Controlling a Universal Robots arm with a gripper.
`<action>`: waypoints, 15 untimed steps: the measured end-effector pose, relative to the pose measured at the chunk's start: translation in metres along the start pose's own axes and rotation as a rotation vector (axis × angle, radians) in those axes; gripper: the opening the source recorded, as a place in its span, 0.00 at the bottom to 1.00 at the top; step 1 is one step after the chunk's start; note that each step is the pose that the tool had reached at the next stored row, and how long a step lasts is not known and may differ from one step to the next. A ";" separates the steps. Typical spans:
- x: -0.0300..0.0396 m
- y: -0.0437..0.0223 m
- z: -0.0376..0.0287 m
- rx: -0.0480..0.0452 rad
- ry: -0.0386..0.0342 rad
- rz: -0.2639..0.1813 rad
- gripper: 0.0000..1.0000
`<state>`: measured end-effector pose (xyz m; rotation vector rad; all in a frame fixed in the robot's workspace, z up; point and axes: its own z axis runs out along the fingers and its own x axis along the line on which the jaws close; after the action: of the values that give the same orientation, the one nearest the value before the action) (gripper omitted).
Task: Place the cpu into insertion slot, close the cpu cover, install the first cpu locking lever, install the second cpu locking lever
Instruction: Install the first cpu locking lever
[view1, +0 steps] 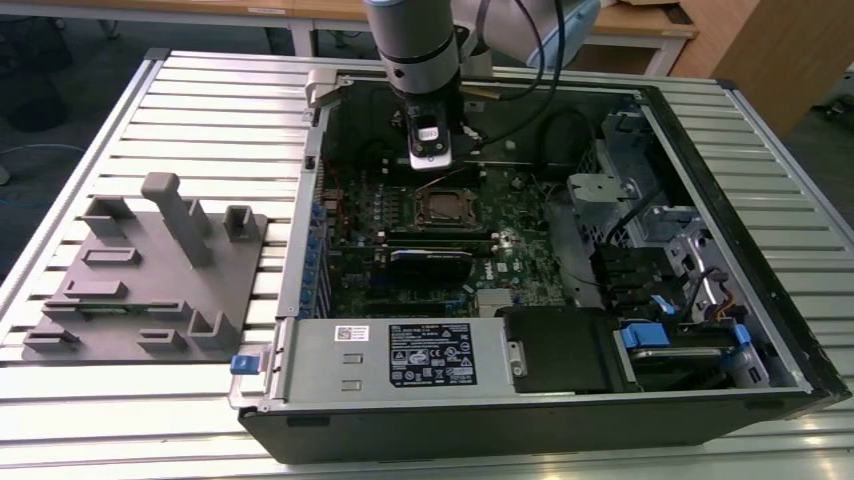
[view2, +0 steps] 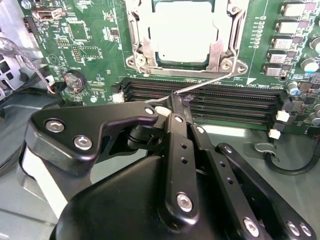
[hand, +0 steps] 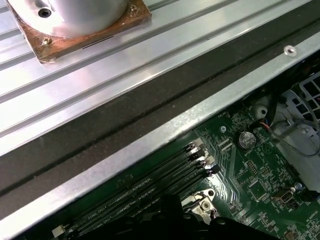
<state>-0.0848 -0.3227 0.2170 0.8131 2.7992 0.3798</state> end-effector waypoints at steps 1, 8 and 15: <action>0.0000 0.0000 0.0000 0.0000 0.0000 0.000 0.10; 0.0003 -0.0008 0.0027 0.0000 -0.0002 0.000 0.10; 0.0006 -0.0016 0.0051 0.0004 -0.0003 0.000 0.10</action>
<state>-0.0848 -0.3227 0.2116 0.8129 2.7991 0.3791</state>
